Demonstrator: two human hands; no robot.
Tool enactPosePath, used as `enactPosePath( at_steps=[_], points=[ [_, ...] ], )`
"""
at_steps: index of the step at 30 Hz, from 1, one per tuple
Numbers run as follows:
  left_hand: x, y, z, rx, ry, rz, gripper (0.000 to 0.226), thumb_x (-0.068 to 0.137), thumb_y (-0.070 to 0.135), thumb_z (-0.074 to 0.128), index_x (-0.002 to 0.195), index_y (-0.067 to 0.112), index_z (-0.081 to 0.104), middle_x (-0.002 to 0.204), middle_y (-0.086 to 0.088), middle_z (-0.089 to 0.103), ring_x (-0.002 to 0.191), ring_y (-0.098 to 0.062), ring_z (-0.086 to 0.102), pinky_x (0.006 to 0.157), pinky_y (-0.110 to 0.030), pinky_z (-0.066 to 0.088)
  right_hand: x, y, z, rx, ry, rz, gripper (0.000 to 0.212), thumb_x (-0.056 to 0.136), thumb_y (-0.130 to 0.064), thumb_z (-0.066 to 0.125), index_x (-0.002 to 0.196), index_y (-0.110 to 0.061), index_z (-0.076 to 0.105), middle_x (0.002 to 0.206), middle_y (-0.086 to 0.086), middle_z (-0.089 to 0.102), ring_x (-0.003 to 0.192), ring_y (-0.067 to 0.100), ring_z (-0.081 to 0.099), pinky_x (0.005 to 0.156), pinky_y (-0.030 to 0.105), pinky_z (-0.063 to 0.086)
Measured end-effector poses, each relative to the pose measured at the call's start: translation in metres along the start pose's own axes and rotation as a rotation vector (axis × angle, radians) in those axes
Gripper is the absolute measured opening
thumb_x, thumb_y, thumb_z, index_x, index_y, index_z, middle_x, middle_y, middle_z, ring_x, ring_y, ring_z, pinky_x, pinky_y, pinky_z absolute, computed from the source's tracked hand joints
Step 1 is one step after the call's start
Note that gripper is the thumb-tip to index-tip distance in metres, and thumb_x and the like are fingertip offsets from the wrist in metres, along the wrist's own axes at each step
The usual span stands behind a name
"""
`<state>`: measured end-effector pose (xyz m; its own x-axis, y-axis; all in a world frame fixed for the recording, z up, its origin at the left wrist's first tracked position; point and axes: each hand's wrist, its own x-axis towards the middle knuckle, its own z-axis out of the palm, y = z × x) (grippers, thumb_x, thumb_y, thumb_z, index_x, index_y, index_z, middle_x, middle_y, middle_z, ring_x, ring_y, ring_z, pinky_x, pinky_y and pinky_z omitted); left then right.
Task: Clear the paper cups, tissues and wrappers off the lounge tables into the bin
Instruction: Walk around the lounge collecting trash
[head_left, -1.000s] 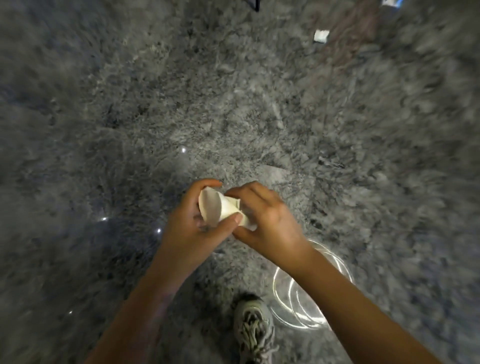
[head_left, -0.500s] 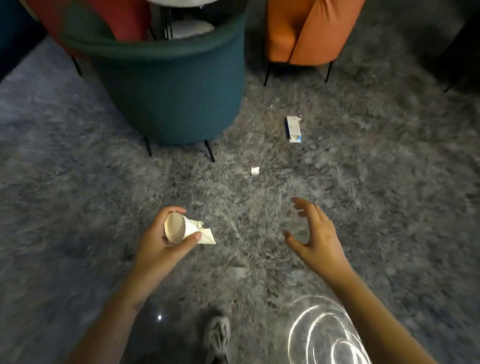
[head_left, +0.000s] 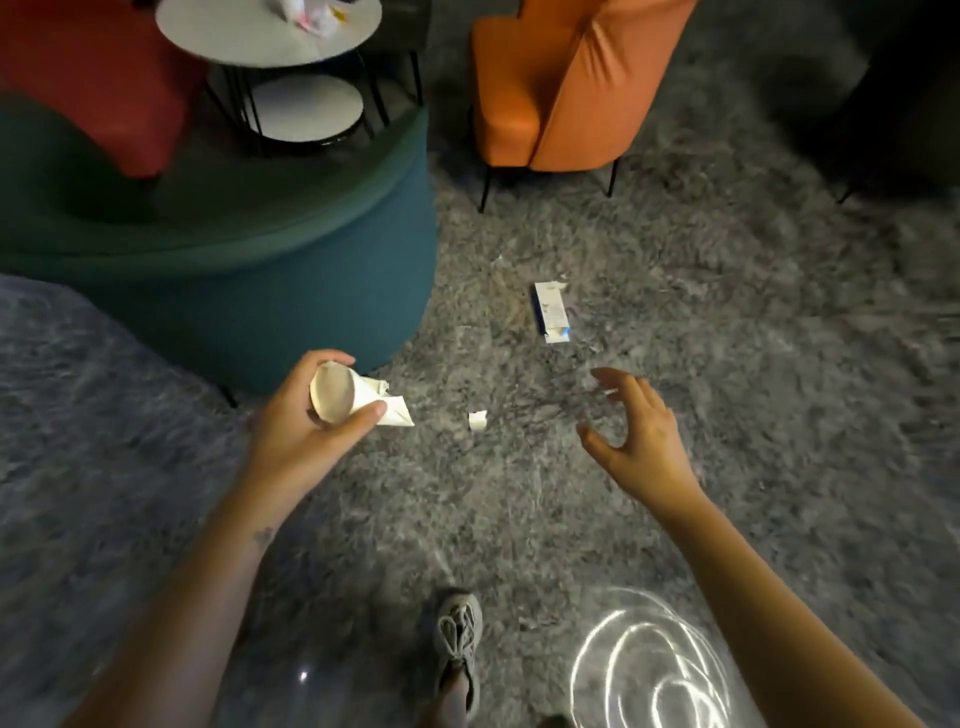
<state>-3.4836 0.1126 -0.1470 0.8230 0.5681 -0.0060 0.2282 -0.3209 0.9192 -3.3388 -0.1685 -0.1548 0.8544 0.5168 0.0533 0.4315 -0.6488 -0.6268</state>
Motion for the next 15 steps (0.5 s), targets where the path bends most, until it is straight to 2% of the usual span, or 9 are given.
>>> enactPosePath(
  at_steps=[2, 6, 9, 15],
  points=[
    [0.032, 0.003, 0.017, 0.006, -0.042, 0.002, 0.045, 0.056, 0.054, 0.07, 0.097, 0.043, 0.054, 0.096, 0.013, 0.062, 0.09, -0.019, 0.063, 0.078, -0.042, 0.052, 0.029, 0.007, 0.004, 0.007, -0.022, 0.016, 0.052, 0.081, -0.023, 0.068, 0.128, -0.015, 0.046, 0.121, 0.004, 0.054, 0.11, 0.026, 0.052, 0.09, 0.052, 0.043],
    [0.094, -0.002, 0.052, 0.064, -0.106, -0.045, 0.048, 0.054, 0.058, 0.068, 0.097, 0.045, 0.053, 0.093, 0.011, 0.064, 0.084, -0.019, 0.063, 0.077, -0.047, 0.053, 0.087, 0.031, 0.014, 0.01, -0.064, 0.044, 0.054, 0.079, -0.02, 0.07, 0.127, -0.012, 0.048, 0.119, 0.007, 0.055, 0.107, 0.03, 0.053, 0.088, 0.053, 0.043],
    [0.146, -0.019, 0.08, 0.045, -0.129, -0.073, 0.048, 0.054, 0.056, 0.068, 0.098, 0.045, 0.053, 0.094, 0.01, 0.064, 0.085, -0.019, 0.063, 0.078, -0.046, 0.053, 0.139, 0.059, 0.036, 0.007, -0.097, 0.066, 0.055, 0.076, -0.018, 0.072, 0.125, -0.011, 0.05, 0.117, 0.009, 0.056, 0.108, 0.03, 0.053, 0.088, 0.054, 0.043],
    [0.238, -0.127, 0.168, 0.018, -0.142, -0.176, 0.046, 0.057, 0.054, 0.071, 0.099, 0.045, 0.054, 0.092, 0.014, 0.063, 0.084, -0.017, 0.063, 0.076, -0.049, 0.054, 0.248, 0.152, 0.146, 0.031, -0.194, 0.077, 0.058, 0.075, -0.022, 0.073, 0.127, -0.013, 0.049, 0.119, 0.006, 0.056, 0.11, 0.028, 0.053, 0.092, 0.046, 0.042]
  ],
)
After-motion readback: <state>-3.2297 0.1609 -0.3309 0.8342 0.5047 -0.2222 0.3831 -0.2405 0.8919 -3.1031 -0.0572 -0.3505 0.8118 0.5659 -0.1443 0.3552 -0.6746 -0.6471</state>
